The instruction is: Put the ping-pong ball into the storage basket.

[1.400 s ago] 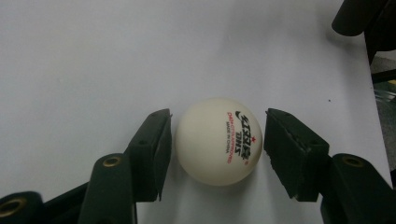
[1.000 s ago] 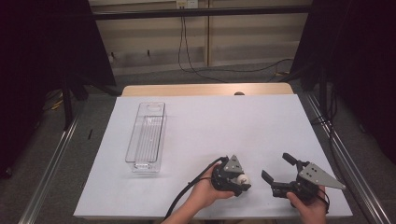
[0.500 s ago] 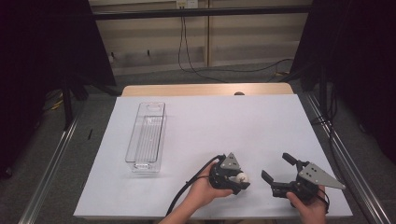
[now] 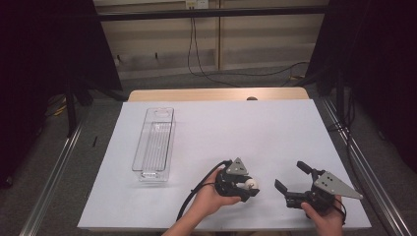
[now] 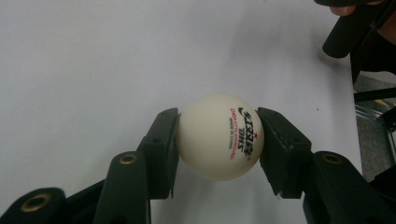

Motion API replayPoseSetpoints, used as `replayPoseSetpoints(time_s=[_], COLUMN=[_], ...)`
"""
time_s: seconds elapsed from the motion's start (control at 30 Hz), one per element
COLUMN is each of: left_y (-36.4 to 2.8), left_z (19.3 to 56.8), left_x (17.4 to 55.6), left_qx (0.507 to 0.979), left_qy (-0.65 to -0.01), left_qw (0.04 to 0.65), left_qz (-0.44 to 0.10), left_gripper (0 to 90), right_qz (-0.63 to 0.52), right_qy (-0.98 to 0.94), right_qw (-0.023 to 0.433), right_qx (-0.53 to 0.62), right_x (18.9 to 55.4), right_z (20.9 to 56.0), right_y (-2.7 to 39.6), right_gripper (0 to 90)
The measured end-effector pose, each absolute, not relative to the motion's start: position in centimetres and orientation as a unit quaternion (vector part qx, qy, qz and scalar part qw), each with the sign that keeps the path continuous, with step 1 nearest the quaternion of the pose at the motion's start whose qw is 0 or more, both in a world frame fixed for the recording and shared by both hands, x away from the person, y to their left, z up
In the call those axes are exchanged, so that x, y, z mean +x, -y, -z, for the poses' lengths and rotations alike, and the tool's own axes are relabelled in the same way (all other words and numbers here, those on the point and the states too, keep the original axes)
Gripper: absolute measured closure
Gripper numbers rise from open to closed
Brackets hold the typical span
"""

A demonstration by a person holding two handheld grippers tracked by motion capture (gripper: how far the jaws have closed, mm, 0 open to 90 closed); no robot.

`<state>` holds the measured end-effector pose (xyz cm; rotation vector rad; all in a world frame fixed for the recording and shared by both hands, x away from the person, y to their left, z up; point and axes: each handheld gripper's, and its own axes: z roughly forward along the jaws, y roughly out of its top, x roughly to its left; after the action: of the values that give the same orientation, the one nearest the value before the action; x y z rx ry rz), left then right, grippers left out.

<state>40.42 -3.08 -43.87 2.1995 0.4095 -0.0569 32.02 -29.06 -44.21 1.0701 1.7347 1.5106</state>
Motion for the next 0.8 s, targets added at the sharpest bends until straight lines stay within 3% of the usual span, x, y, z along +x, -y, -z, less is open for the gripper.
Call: replayPoseSetpoints(time_s=[0.8], left_y=[1.3], left_z=[43.3], left_x=[41.0], left_qx=[0.871], left_qy=[-0.189], left_qw=[0.452], left_qz=[0.022], left_gripper=[51.1], right_qz=[-0.568], right_qy=[-0.655], right_qw=[0.296], right_qx=[0.401], right_x=[32.1], right_z=[44.2], right_y=[28.9], right_gripper=[0.8])
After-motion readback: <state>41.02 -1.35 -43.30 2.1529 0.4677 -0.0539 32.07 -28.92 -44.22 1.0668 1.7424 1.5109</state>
